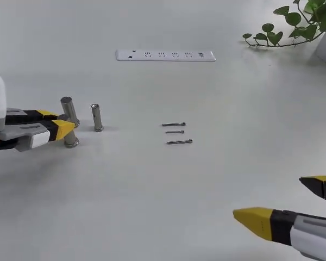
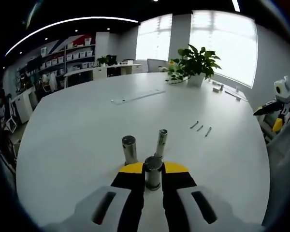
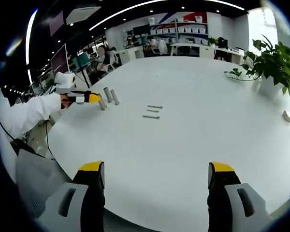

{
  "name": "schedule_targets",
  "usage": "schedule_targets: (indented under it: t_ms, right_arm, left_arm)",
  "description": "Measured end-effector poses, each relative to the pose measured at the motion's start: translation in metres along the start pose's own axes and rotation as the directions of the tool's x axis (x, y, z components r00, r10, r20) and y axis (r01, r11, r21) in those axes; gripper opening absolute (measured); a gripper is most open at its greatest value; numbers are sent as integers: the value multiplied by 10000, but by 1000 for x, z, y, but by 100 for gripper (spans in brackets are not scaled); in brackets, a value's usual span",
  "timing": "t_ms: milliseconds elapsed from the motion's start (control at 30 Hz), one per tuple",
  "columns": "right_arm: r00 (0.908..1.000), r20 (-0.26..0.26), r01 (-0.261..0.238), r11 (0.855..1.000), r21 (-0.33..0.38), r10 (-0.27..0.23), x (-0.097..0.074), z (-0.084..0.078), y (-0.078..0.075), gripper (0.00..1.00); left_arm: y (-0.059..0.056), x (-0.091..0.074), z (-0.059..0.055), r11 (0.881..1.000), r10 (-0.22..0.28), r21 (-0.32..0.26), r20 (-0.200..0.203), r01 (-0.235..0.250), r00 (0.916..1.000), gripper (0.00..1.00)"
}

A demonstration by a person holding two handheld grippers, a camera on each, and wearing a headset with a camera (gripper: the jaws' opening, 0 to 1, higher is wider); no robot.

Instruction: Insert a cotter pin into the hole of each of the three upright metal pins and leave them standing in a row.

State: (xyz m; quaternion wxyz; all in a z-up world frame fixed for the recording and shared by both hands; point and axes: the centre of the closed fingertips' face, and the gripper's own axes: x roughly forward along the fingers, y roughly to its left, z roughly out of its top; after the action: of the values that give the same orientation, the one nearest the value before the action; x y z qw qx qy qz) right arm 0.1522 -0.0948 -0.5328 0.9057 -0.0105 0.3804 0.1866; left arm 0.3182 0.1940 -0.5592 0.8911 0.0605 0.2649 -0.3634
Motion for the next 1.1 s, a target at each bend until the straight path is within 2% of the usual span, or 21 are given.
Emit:
schedule_targets:
  t_ms: [133,233,467,567,700,800,1000,1100]
  right_arm:
    - [10000,66,-1,10000,1,1,-1,2,1,86]
    - [10000,81,-7,10000,-36,7,-1,2,2,86]
    - [9996,256,-77,10000,-56,78,-3,4,5,86]
    - [9994,331,-118,9999,-63,120,-4,5,7,86]
    - [9990,426,-164,9999,-35,166,-5,5,8,86]
    - [9986,473,-214,9998,-39,216,-5,5,9,86]
    - [9976,607,-329,9995,37,327,-6,5,10,86]
    - [9970,677,-376,9993,60,371,-6,5,11,86]
  left_arm:
    - [-10,-3,-3,9943,-6,1064,-310,39,9995,9]
    - [-16,-6,0,9944,-19,1058,-256,45,9997,9]
    - [-39,-15,14,9952,-86,972,100,75,9999,9]
    - [-54,-19,19,9933,-214,1139,220,188,9995,9]
    - [-74,-20,17,9935,-439,1055,78,428,9990,9]
    - [-87,-21,14,9896,-540,1333,-37,540,9985,9]
    - [-108,-21,10,9892,-704,1286,-43,703,9975,9]
    - [-114,-21,9,9895,-723,1250,-96,729,9973,9]
